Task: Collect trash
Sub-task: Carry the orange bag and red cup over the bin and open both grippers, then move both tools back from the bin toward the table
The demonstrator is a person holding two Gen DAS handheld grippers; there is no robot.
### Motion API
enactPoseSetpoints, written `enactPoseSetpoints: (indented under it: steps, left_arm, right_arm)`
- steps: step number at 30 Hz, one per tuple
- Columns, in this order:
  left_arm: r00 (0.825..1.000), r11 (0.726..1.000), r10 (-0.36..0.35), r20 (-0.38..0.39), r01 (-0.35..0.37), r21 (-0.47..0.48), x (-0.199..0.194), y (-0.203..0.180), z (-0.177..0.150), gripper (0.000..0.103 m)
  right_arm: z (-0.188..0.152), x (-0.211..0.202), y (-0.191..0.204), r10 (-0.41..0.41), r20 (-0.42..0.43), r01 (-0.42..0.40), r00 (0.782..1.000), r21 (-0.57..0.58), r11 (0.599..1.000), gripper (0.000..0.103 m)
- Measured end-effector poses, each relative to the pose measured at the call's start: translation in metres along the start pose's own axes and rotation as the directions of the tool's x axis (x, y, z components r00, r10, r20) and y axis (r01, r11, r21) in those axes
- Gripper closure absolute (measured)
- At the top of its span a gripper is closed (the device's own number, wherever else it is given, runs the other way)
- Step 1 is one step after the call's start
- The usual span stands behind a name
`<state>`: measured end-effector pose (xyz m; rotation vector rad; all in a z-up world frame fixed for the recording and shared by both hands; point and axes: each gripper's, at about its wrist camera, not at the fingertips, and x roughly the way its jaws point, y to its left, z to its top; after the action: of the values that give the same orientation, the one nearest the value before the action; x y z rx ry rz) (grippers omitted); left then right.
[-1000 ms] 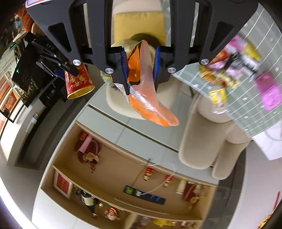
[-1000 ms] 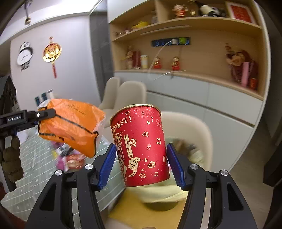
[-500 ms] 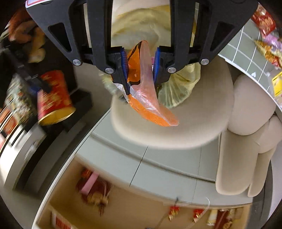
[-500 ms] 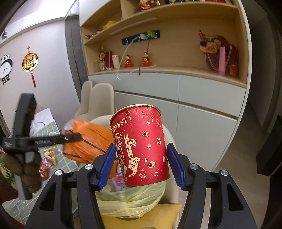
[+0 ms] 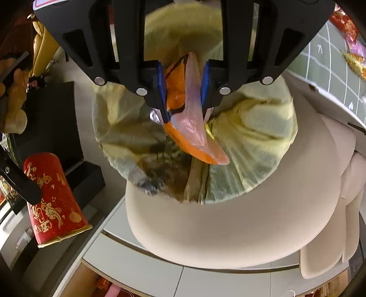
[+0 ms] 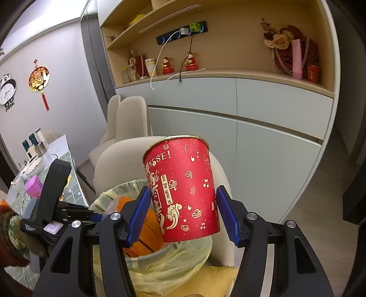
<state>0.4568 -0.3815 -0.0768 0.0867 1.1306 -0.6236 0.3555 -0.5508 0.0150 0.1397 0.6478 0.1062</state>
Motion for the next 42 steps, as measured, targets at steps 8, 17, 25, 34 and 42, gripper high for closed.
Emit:
enactPoseSetpoints:
  steps: [8,17,25,34,42]
  left_arm:
    - [0.997,0.995,-0.052,0.062,0.057,-0.088,-0.009,0.011,0.002,0.056]
    - [0.978,0.986,0.065,0.199,-0.033,-0.163,-0.075,0.023,-0.019,0.049]
    - [0.957,0.953,0.145,0.250,-0.067,-0.294,-0.106,0.043,-0.053,0.048]
    - [0.953,0.894,0.216,0.214,-0.105,-0.435,-0.128,0.075,-0.111,0.048]
    - [0.932,0.862,0.281,0.231,-0.139,-0.487,-0.179,0.110,-0.173,0.048]
  right_arm:
    - [0.001,0.023,0.008,0.059,-0.046,-0.060,0.997,-0.018,0.998,0.047]
    - [-0.012,0.070,0.033,0.102,-0.172,-0.108,0.980,-0.028,0.994,0.047]
    - [-0.024,0.092,0.052,0.041,-0.221,-0.058,0.974,-0.072,0.996,0.045]
    - [-0.035,0.069,0.064,0.066,-0.201,-0.075,0.977,-0.038,0.996,0.043]
    - [-0.056,0.024,0.119,0.119,-0.192,-0.130,0.974,-0.046,0.990,0.043]
